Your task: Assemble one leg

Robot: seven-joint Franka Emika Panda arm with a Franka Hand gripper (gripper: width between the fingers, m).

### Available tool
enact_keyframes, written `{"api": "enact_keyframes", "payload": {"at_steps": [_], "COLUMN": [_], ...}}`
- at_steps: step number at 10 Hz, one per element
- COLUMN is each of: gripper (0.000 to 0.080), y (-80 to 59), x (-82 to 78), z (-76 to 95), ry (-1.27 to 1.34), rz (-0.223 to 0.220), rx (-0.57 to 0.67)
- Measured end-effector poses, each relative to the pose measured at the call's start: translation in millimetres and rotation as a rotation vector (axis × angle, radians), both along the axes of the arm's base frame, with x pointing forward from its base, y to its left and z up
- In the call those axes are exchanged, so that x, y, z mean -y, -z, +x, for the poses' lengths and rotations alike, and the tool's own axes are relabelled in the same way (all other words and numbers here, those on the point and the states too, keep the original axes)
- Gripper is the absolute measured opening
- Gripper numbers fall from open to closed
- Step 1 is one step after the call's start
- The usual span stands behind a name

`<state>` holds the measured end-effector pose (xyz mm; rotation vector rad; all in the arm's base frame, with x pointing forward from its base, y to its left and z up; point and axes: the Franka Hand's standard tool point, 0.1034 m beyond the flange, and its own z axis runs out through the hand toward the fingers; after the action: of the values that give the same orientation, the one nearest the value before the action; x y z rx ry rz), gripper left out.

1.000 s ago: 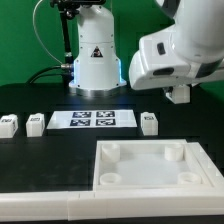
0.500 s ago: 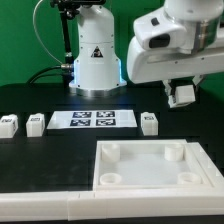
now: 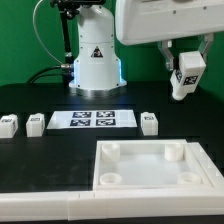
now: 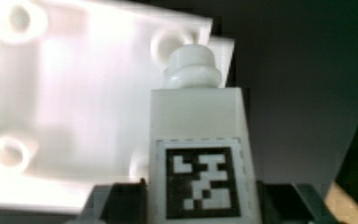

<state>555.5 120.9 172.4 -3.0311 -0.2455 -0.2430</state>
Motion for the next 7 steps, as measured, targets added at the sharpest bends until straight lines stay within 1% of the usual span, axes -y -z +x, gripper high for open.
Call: {"api": "enact_keyframes", "payload": {"at_steps": [1,2,3,4,5,6,7], "gripper": [0.0291,0.0291,0.0291,0.0291,0.0291,0.0291,0.0291], "y": [1.6,3.3,0.0,-1.5,-5.3,-6.0,-0.3], "x": [1.6,3.0,12.4,31.5,37.2,35.7,40.0], "z": [-2.3,-0.4,21.7,50.0,71.9,83.9,80.7], "ry": [0.006,0.012,-0.042,-0.072,-0.060,-0.054,-0.050], "rz": [0.007,0.015,0.007,-0.011,-0.009,-0.005,-0.011], "rx": [0.085,0.153,0.273,0.377,0.460,0.551,0.597]}}
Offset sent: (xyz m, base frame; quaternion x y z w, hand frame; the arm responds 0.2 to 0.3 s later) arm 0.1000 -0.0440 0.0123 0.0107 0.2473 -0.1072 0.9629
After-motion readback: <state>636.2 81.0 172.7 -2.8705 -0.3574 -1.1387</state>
